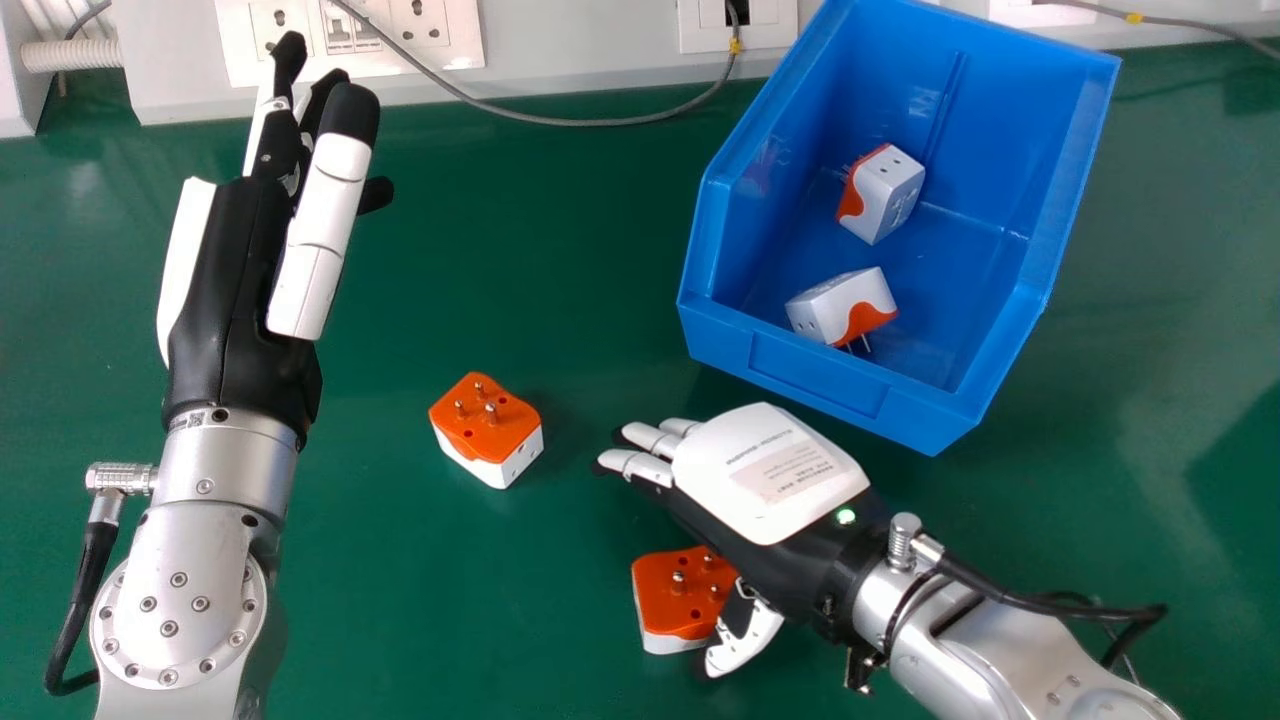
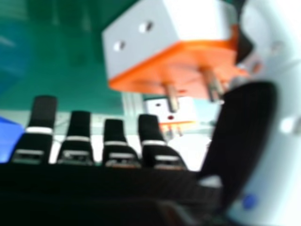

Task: Pick all objects and put in blue box

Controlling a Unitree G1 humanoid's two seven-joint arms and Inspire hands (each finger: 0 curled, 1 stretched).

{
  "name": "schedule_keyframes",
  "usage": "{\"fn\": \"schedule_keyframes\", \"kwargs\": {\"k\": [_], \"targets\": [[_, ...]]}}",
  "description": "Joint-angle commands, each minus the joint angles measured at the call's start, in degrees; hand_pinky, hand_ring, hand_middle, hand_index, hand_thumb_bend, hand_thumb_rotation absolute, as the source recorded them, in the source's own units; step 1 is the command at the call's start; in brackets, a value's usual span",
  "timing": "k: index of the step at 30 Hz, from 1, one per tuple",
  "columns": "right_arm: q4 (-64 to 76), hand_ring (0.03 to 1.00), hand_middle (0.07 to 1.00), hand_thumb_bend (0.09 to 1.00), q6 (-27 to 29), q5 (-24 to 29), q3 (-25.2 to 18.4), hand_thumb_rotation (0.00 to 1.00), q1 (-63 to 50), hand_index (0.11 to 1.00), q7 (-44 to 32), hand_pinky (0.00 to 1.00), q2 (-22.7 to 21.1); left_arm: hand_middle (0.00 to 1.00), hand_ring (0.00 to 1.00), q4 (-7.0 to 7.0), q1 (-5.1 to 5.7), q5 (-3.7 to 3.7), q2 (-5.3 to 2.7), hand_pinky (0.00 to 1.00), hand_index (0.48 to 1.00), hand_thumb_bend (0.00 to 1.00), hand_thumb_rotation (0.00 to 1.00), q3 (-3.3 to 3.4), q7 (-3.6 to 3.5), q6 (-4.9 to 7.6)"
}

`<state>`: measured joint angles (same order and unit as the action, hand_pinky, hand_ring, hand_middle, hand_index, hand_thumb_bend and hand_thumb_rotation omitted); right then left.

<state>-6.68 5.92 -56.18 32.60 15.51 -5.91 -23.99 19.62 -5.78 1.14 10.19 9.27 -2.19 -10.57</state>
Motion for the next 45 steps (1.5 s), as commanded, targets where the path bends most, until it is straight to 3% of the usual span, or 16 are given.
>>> {"fn": "schedule_keyframes", "kwargs": {"k": [1,2,6,13,19,27,34,40,45], "targets": [[0.8,0.884,0.922,0.867,-0.6,-0.4,-0.8,0.08,-0.2,0.87,-0.5,0.75,-0.8,0.95,0.94,0.45,-0.63,-0.24,0.22,0.83,0.99,0.78,0.94,0.04,0.3,1.49],[0.6,0.874,0.914,0.766,-0.7,-0.6,-0.7,0.05,-0.2,0.865,-0.3,0.74,-0.8,0.95,0.94,0.42,-0.65,-0.3,0.2,0.83,0.99,0.78,0.94,0.06,0.28,1.51],[0.0,0.844,0.887,0.595,-1.1,-1.7,0.1,0.02,-0.3,0.845,-0.1,0.7,-0.5,0.95,0.94,0.32,-0.88,-0.31,0.24,0.83,0.989,0.78,0.93,0.18,0.18,1.45],[-1.1,0.812,0.855,0.6,-0.6,-1.6,1.2,0.0,-0.7,0.809,-0.6,0.65,-0.2,0.95,0.94,1.04,-1.0,-0.47,0.1,0.83,0.989,0.77,0.93,-0.07,0.3,0.87],[-2.0,0.791,0.834,0.428,-0.2,-2.3,2.5,0.0,-0.3,0.784,-0.5,0.63,0.0,0.95,0.94,1.44,-1.05,-0.65,0.01,0.82,0.987,0.77,0.94,-0.23,0.42,0.6],[-3.3,0.754,0.798,0.498,0.1,-3.5,4.2,0.0,0.7,0.761,0.7,0.6,-0.2,0.95,0.94,1.05,-1.3,-0.58,-0.18,0.82,0.988,0.77,0.93,0.01,0.47,0.53],[-4.9,0.681,0.728,0.647,0.6,-4.8,5.0,0.0,1.3,0.708,1.5,0.54,-0.5,0.95,0.94,1.2,-1.47,-0.52,-0.17,0.83,0.988,0.78,0.93,-0.04,0.61,0.1],[-4.9,0.629,0.675,0.648,-0.4,-4.9,5.5,0.04,1.0,0.665,0.5,0.5,-0.5,0.95,0.94,1.32,-1.75,-0.4,-0.14,0.82,0.988,0.78,0.93,0.01,0.66,-0.27],[-4.0,0.548,0.607,0.617,-0.6,-0.7,4.3,0.03,0.5,0.619,-3.9,0.44,0.0,0.95,0.94,1.37,-1.89,-0.34,-0.11,0.82,0.988,0.78,0.93,0.09,0.61,-0.45]]}}
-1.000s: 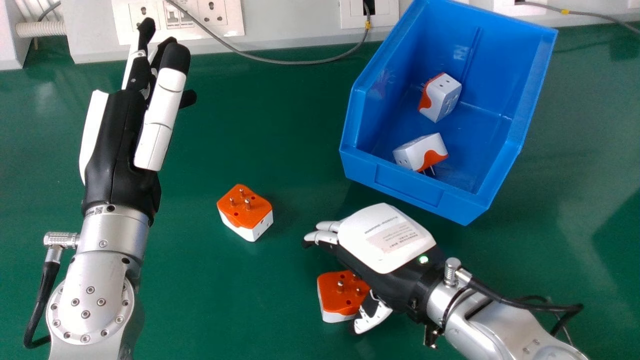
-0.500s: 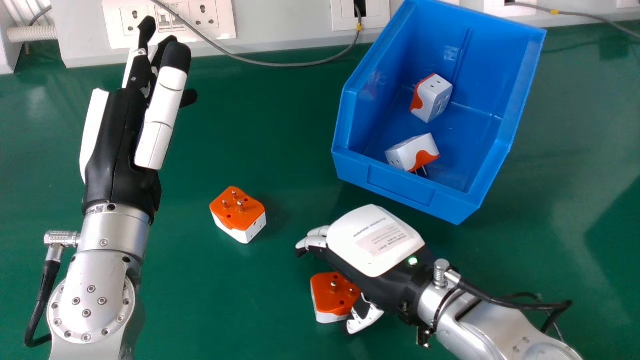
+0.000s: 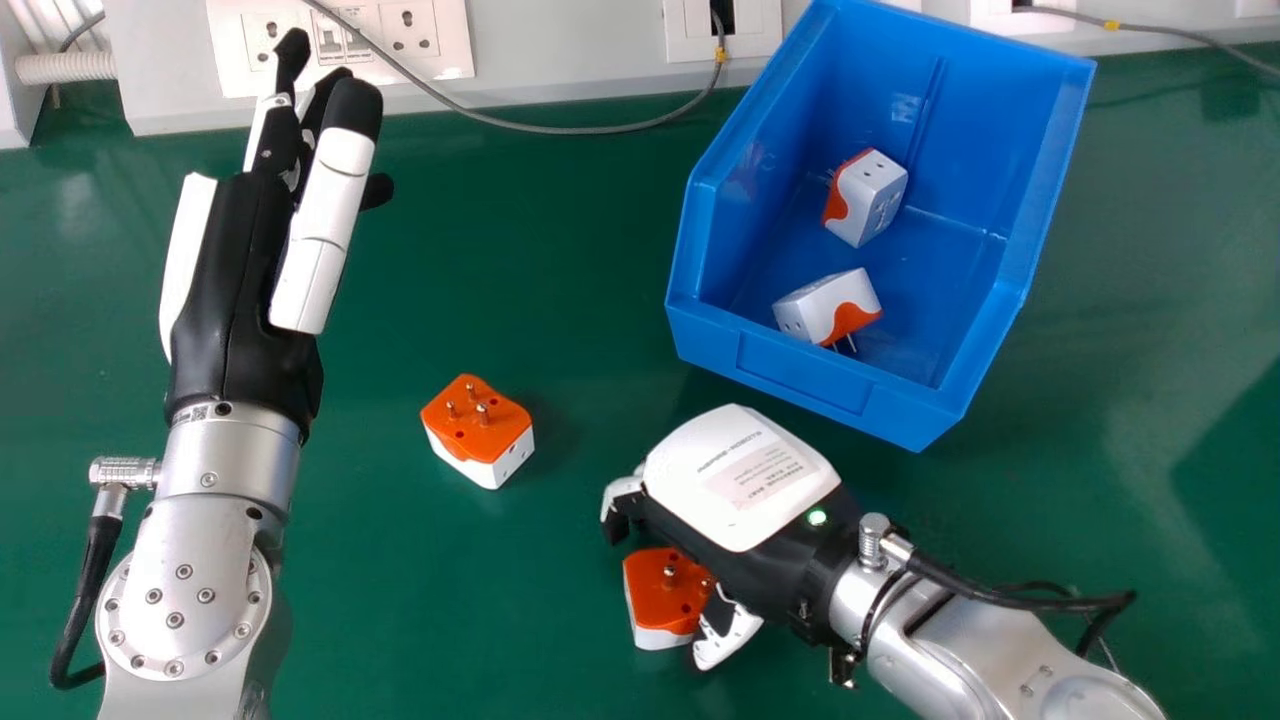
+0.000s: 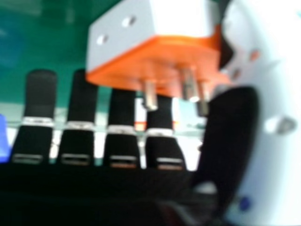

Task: Pick all objects and put in blue box

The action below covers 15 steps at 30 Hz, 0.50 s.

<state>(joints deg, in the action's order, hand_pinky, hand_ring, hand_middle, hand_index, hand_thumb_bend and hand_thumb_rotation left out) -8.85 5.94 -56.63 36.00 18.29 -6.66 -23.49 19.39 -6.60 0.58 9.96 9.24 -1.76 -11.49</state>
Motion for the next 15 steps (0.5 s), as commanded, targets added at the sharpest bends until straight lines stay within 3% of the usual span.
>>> {"fn": "schedule_keyframes", "kwargs": {"k": [1,5,15], "targets": [[-1.8,0.481,0.565,0.598,-0.8,0.3,0.9,0.03,-2.2,0.596,-4.1,0.38,-0.4,0.95,0.94,1.53,-1.09,0.23,0.12,0.82,0.988,0.78,0.93,0.15,0.17,0.51],[-1.7,0.394,0.512,0.57,-0.6,1.6,0.7,0.02,-1.9,0.564,-5.4,0.31,-0.5,0.95,0.94,1.58,-1.07,0.21,0.08,0.83,0.988,0.78,0.93,0.11,0.16,0.57],[-3.2,0.379,0.495,0.542,0.1,0.9,0.6,0.01,-1.5,0.552,-1.3,0.3,-1.0,0.95,0.94,1.72,-0.99,0.29,0.17,0.83,0.987,0.78,0.92,0.27,0.1,0.48]]}}
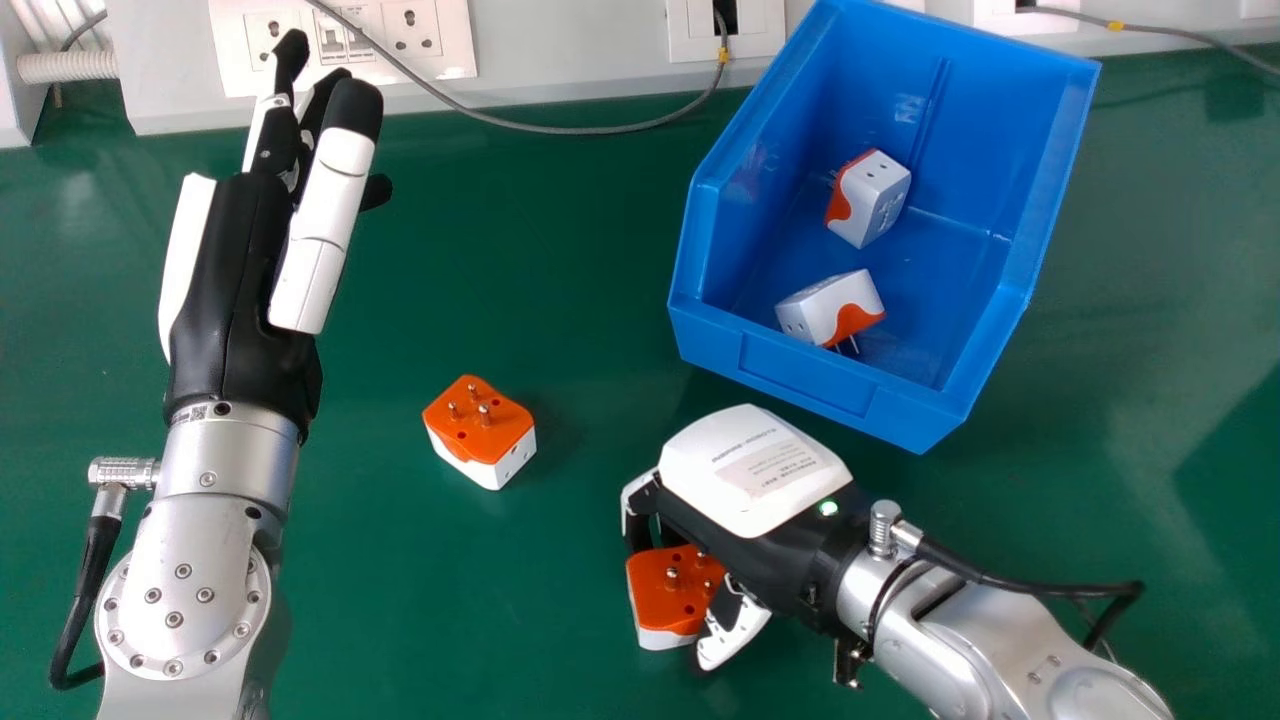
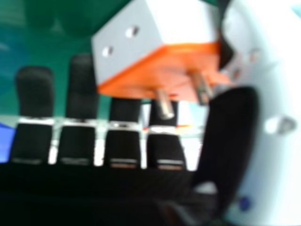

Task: Pick all objects and put in blue box

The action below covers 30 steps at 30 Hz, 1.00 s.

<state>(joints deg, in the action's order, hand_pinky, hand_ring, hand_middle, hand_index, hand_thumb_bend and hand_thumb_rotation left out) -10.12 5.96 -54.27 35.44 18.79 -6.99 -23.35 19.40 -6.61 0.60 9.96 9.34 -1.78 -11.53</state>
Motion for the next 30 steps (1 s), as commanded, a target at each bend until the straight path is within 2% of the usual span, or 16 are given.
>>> {"fn": "schedule_keyframes", "kwargs": {"k": [1,7,8,12,16,19,23,25,30], "targets": [[-1.9,0.379,0.495,0.542,0.2,-1.2,1.0,0.01,-2.0,0.552,-0.7,0.3,-1.1,0.95,0.94,1.73,-0.97,0.26,0.16,0.83,0.987,0.78,0.92,0.16,0.11,0.51],[-2.0,0.359,0.478,0.527,0.0,0.7,-0.3,0.01,-2.3,0.551,-0.6,0.26,-0.4,0.95,0.94,2.08,-0.81,0.27,0.15,0.83,0.986,0.77,0.92,0.12,0.08,0.38],[-1.8,0.317,0.458,0.524,0.0,0.7,-0.4,0.0,-2.3,0.541,-0.5,0.23,-0.4,0.95,0.94,2.11,-0.78,0.27,0.15,0.83,0.986,0.77,0.92,0.12,0.07,0.38],[-1.6,0.286,0.441,0.519,0.5,3.6,-1.9,0.0,-2.9,0.532,-0.6,0.22,0.0,0.95,0.94,1.93,-0.73,0.3,0.17,0.82,0.986,0.77,0.92,0.19,0.02,0.52],[-0.3,0.225,0.412,0.514,0.3,1.4,-1.4,0.0,-2.9,0.514,0.4,0.17,-0.3,0.95,0.94,1.94,-0.58,0.35,0.22,0.83,0.986,0.77,0.92,0.27,-0.07,0.65],[2.3,0.288,0.446,0.512,0.5,0.2,-1.6,0.0,-3.1,0.522,0.9,0.21,-1.0,0.95,0.94,2.09,-0.5,0.31,0.21,0.83,0.986,0.76,0.91,0.25,-0.07,0.59],[4.5,0.316,0.46,0.509,0.5,0.4,-2.6,0.0,-3.6,0.509,0.5,0.24,-1.1,0.95,0.94,2.1,-0.39,0.28,0.22,0.83,0.986,0.76,0.91,0.27,-0.1,0.65],[6.8,0.354,0.476,0.506,0.3,0.9,-3.3,0.0,-3.7,0.496,-1.1,0.28,-1.5,0.95,0.94,2.06,-0.27,0.27,0.2,0.83,0.986,0.76,0.91,0.26,-0.12,0.75],[13.2,0.38,0.485,0.504,-0.4,3.4,-6.0,0.0,-4.9,0.484,-5.5,0.31,-2.0,0.95,0.94,1.81,-0.16,0.22,0.3,0.83,0.986,0.76,0.91,0.33,-0.2,0.95]]}}
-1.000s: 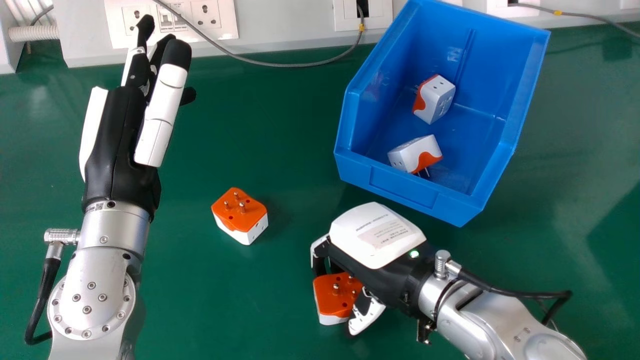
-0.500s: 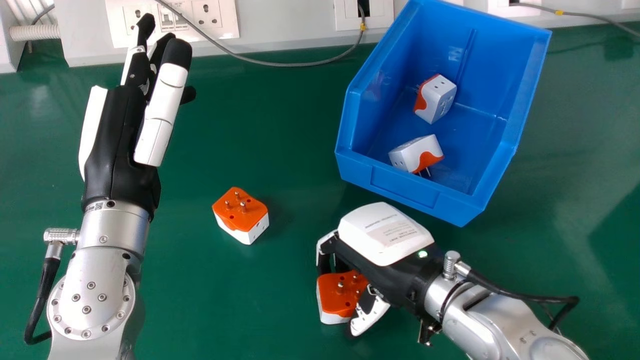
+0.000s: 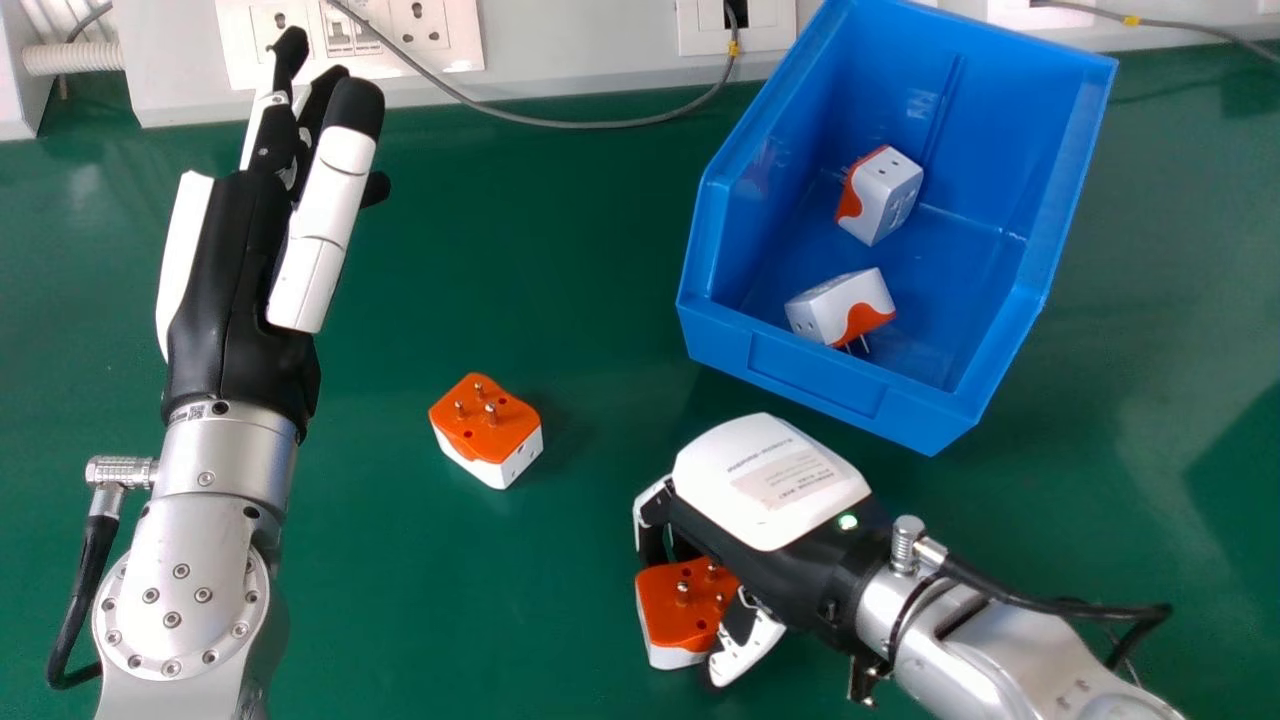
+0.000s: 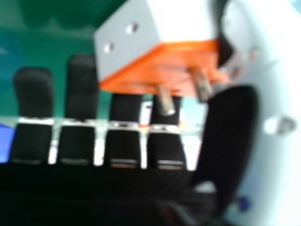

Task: Pick all objects and put in blue box

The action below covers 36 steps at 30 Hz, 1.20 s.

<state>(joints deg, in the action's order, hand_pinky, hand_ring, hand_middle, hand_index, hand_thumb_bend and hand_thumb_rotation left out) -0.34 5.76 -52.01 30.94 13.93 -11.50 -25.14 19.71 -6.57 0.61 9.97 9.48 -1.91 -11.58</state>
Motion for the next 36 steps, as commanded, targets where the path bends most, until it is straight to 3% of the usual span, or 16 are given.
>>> {"fn": "schedule_keyframes", "kwargs": {"k": [1,15,29,36], "targets": [[4.6,0.38,0.485,0.504,-0.5,1.6,-2.0,0.0,-0.3,0.484,-1.9,0.31,-0.2,0.95,0.94,1.55,-0.2,0.18,0.29,0.83,0.986,0.76,0.91,0.16,-0.07,0.96],[16.8,0.421,0.502,0.499,-3.2,5.2,-7.1,0.0,-4.0,0.489,-7.9,0.33,0.8,0.95,0.94,0.98,0.0,0.06,0.51,0.83,0.986,0.76,0.91,0.43,-0.44,1.49],[26.7,0.431,0.511,0.497,-3.2,8.1,-12.7,0.0,-7.1,0.49,-10.0,0.34,-0.1,0.95,0.94,-0.92,0.12,0.17,0.65,0.83,0.988,0.78,0.91,0.92,-1.04,3.19],[30.5,0.431,0.516,0.497,-6.4,9.1,-16.1,0.0,-6.3,0.48,-12.2,0.34,1.0,0.95,0.94,-1.61,0.49,0.15,0.71,0.83,0.989,0.79,0.91,1.07,-1.22,4.27]]}}
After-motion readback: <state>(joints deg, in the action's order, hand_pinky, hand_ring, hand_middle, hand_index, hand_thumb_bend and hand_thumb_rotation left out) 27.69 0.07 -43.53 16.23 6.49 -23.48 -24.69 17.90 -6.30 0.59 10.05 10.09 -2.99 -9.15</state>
